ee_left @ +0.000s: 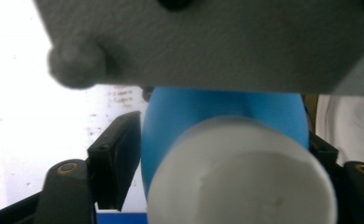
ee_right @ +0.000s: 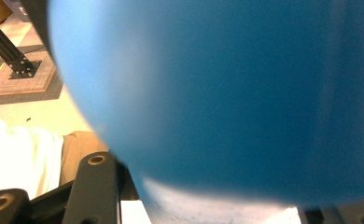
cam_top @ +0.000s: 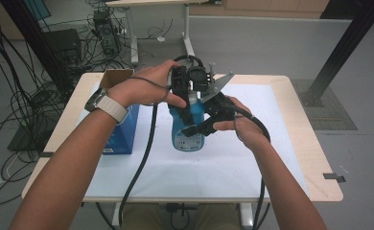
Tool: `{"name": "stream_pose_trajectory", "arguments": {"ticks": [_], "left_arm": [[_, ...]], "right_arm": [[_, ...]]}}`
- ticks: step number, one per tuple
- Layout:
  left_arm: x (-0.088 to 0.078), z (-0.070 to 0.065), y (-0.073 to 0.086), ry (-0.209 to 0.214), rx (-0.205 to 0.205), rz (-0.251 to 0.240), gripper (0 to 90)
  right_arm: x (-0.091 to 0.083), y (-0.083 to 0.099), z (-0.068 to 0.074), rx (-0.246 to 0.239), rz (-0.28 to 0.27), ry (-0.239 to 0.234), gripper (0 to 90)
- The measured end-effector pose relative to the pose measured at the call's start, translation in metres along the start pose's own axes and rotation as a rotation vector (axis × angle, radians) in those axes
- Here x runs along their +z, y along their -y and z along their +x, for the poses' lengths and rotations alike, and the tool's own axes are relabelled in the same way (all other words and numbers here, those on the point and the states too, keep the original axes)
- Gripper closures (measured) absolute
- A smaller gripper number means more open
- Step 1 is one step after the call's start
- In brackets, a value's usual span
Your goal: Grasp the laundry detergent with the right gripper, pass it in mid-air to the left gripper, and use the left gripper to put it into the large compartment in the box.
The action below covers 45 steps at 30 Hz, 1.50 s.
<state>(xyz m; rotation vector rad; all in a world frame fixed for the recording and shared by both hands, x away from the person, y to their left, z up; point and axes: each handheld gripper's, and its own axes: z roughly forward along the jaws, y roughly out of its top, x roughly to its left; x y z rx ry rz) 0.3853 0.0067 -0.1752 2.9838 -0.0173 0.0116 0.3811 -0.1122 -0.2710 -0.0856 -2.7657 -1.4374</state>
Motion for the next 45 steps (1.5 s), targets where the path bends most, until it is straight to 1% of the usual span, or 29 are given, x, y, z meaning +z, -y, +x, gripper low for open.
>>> {"name": "stream_pose_trajectory", "arguments": {"ticks": [1,3,4,5,9,10,12,13,14,15,16,19,20,21,23,24,30,31,32,37,40,43,45], "left_arm": [[0.0001,-0.0003,-0.0002,0.003,0.0,0.0,31.3],[0.0003,-0.0015,-0.0003,0.009,-0.001,-0.006,35.4],[0.0003,-0.0021,-0.0002,0.009,0.001,-0.012,35.4],[-0.0005,-0.0017,-0.0003,0.01,0.014,-0.005,36.9],[-0.0003,-0.002,-0.0001,0.012,0.019,-0.003,37.1],[0.0006,-0.0032,-0.0001,0.01,0.006,-0.012,37.1],[0.0009,-0.0031,0.0002,0.009,0.006,-0.013,37.2],[0.0005,-0.0023,0.0003,0.009,0.019,-0.004,37.2],[0.0005,-0.0024,0.0006,0.009,0.019,-0.004,37.3],[0.0006,-0.0024,0.0009,0.01,0.017,-0.004,37.3],[0.0006,-0.0024,0.0009,0.01,0.017,-0.004,37.3],[0.0012,-0.0024,0.0017,0.007,0.014,-0.011,37.4],[0.0012,-0.0023,0.0017,0.008,0.014,-0.009,37.4],[0.0019,-0.0029,0.0019,0.009,0.003,-0.015,37.4],[0.002,-0.0029,0.0019,0.011,0.004,-0.014,37.4],[0.0017,-0.0022,0.0019,0.012,0.011,-0.008,37.4],[0.002,-0.0026,0.0023,0.008,0.014,-0.012,37.4],[0.0019,-0.0026,0.0022,0.006,0.02,-0.01,37.4],[0.0026,-0.0037,0.0022,0.005,0.005,-0.021,37.5],[0.002,-0.0031,0.0029,0.01,0.01,-0.011,37.5],[0.0033,-0.0043,0.0033,0.011,-0.004,-0.021,37.6],[0.0031,-0.0041,0.0035,0.009,0.0,-0.02,37.5],[0.0035,-0.0048,0.0035,0.008,-0.005,-0.025,37.6]], "right_arm": [[0.0,0.0,0.0,0.0,0.0,0.0,44.3],[0.0,0.0,0.0002,0.006,0.001,-0.004,44.3],[-0.0008,-0.0004,0.0011,0.018,0.006,-0.008,44.3],[-0.0004,0.0001,0.0003,0.005,0.0,-0.001,44.3],[-0.0007,0.0,0.0007,0.007,0.002,-0.004,44.3],[-0.0008,-0.0002,0.0014,0.013,0.005,-0.005,44.3],[-0.0007,-0.0001,0.0015,0.013,0.007,-0.005,44.3],[0.0005,0.0007,-0.0005,-0.012,0.006,0.017,44.4],[0.0003,0.0004,0.0006,0.0,0.002,0.0,44.4],[-0.0001,0.0,0.0014,0.013,0.009,-0.007,44.4],[0.0007,0.0002,0.0008,0.001,0.005,0.0,44.3],[0.0002,-0.0001,0.0012,0.012,0.01,-0.006,44.4],[0.0009,0.0002,0.0005,0.0,0.007,-0.001,44.4],[0.001,0.0002,0.0003,-0.001,0.008,0.0,44.4],[0.0012,0.0003,0.0004,0.0,0.008,-0.003,44.3],[0.0013,0.0004,0.0005,-0.001,0.009,-0.004,44.4],[0.0012,0.0005,0.0005,-0.005,0.011,0.001,44.3],[0.0009,0.0005,0.0007,-0.002,0.012,-0.001,44.3],[0.0012,0.0004,0.001,-0.004,0.012,0.002,44.3],[0.0015,0.0002,0.0012,-0.009,0.012,0.002,44.3],[0.0021,0.0001,0.0019,-0.007,0.015,0.001,44.3],[0.002,0.0003,0.002,-0.01,0.016,0.003,44.3],[0.0018,0.0003,0.002,-0.012,0.018,0.004,44.3]]}}
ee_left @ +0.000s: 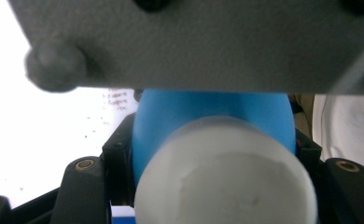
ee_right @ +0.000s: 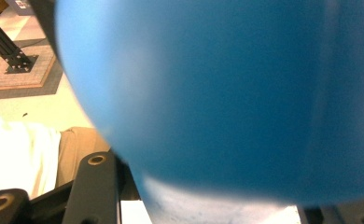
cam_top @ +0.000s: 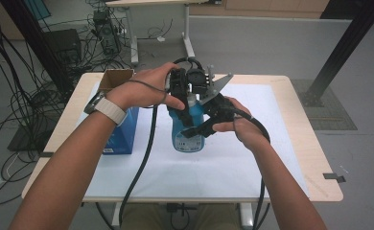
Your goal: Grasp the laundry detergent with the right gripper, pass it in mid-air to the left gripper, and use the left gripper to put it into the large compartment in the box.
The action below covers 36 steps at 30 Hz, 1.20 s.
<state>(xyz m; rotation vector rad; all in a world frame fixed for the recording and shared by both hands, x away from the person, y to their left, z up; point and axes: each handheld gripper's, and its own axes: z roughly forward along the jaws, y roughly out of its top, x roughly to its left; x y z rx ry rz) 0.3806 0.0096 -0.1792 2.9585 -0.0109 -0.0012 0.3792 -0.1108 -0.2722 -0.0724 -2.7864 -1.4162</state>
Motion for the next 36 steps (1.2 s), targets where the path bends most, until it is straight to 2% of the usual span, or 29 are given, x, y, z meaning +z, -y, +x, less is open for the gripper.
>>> {"name": "stream_pose_trajectory", "arguments": {"ticks": [9,34,36], "left_arm": [[0.0003,0.0006,0.0002,0.001,0.003,0.012,37.5],[0.0006,0.0001,0.001,-0.002,0.007,0.008,37.5],[0.0012,-0.0007,0.001,-0.003,0.003,0.003,37.5]], "right_arm": [[0.0008,-0.0003,0.0002,0.002,0.004,-0.005,44.3],[0.0001,-0.0014,0.0012,-0.002,0.02,-0.004,44.2],[0.0006,-0.0009,0.0006,-0.02,0.017,0.003,44.2]]}}
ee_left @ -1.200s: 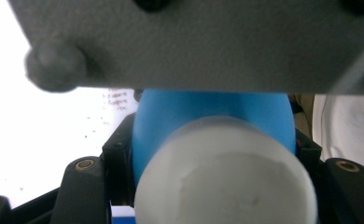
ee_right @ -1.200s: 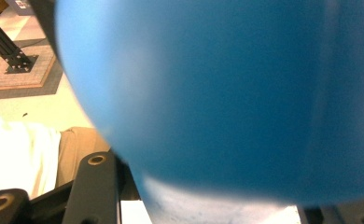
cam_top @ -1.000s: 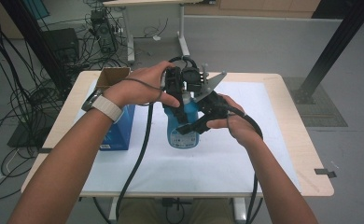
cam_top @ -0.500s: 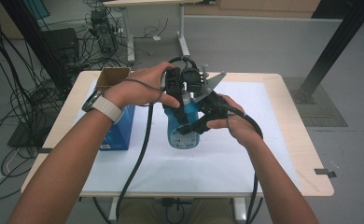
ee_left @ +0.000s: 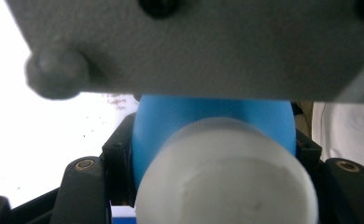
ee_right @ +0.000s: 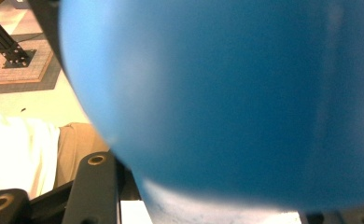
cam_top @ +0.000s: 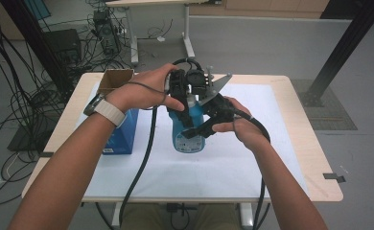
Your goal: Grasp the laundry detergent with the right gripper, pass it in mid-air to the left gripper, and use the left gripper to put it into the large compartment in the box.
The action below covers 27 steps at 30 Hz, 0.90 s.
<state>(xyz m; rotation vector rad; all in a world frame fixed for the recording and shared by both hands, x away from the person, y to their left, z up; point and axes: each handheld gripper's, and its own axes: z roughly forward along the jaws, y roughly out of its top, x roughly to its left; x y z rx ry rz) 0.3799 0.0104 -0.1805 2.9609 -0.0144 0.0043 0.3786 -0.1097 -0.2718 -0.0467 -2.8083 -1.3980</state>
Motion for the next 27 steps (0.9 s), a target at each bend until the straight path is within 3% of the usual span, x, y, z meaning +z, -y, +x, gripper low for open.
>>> {"name": "stream_pose_trajectory", "arguments": {"ticks": [27], "left_arm": [[0.0018,-0.0036,-0.0004,-0.003,-0.004,-0.012,37.5]], "right_arm": [[-0.0016,0.0013,0.0033,0.007,0.009,-0.005,44.2]]}}
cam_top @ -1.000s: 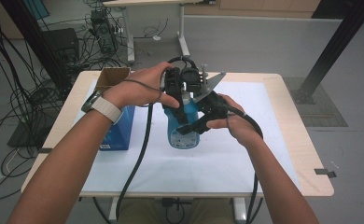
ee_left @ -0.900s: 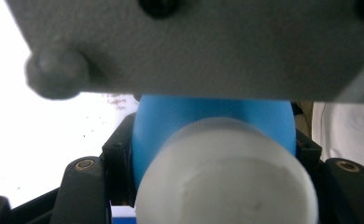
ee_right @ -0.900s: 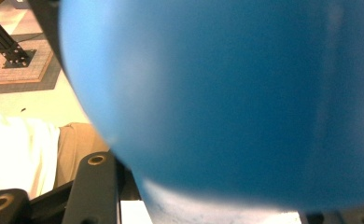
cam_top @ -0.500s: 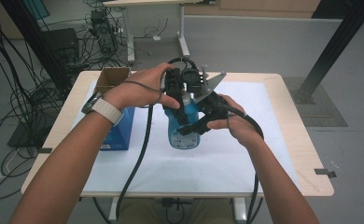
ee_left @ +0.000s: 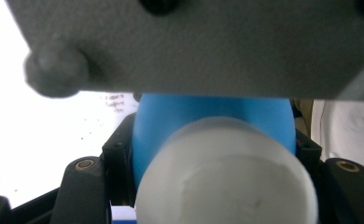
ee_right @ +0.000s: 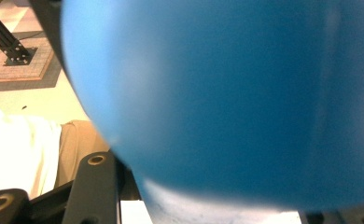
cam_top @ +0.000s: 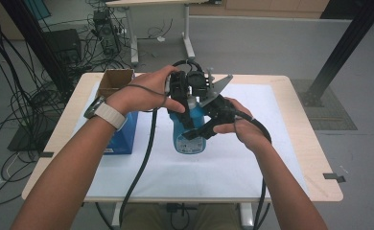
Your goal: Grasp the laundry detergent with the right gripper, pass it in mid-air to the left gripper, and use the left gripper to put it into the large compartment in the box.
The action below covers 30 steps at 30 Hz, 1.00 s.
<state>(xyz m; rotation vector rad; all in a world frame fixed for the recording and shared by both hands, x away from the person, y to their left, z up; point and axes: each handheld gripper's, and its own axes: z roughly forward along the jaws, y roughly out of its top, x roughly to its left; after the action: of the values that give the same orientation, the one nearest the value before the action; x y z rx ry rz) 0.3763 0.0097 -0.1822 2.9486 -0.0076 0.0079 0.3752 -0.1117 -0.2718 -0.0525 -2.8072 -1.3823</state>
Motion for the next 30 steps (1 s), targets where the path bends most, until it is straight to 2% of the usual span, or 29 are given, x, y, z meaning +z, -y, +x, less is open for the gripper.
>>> {"name": "stream_pose_trajectory", "arguments": {"ticks": [13,16,20,25,26,29,30], "left_arm": [[0.0015,0.0022,0.0004,0.007,0.002,0.006,37.5],[0.0018,0.0023,0.001,0.007,0.001,0.002,37.5],[0.0018,0.0026,0.0011,0.004,0.0,0.002,37.5],[0.0023,0.003,0.0014,0.004,0.0,-0.003,37.5],[0.0023,0.0029,0.0016,0.004,-0.001,-0.005,37.5],[0.0018,0.0031,0.0018,0.004,-0.001,-0.005,37.5],[0.0017,0.0034,0.0018,0.002,0.005,-0.005,37.5]], "right_arm": [[0.0012,0.0011,-0.0013,0.001,0.002,-0.002,44.2],[0.002,0.001,-0.0025,-0.015,0.003,0.001,44.2],[0.0012,0.0004,-0.002,0.003,0.009,-0.006,44.2],[0.0015,0.0006,-0.0026,-0.002,0.008,-0.004,44.2],[0.002,0.001,-0.0031,-0.015,0.006,0.004,44.1],[0.002,0.0009,-0.003,-0.014,0.004,0.006,44.1],[0.0015,0.0004,-0.0021,0.002,0.009,0.001,44.2]]}}
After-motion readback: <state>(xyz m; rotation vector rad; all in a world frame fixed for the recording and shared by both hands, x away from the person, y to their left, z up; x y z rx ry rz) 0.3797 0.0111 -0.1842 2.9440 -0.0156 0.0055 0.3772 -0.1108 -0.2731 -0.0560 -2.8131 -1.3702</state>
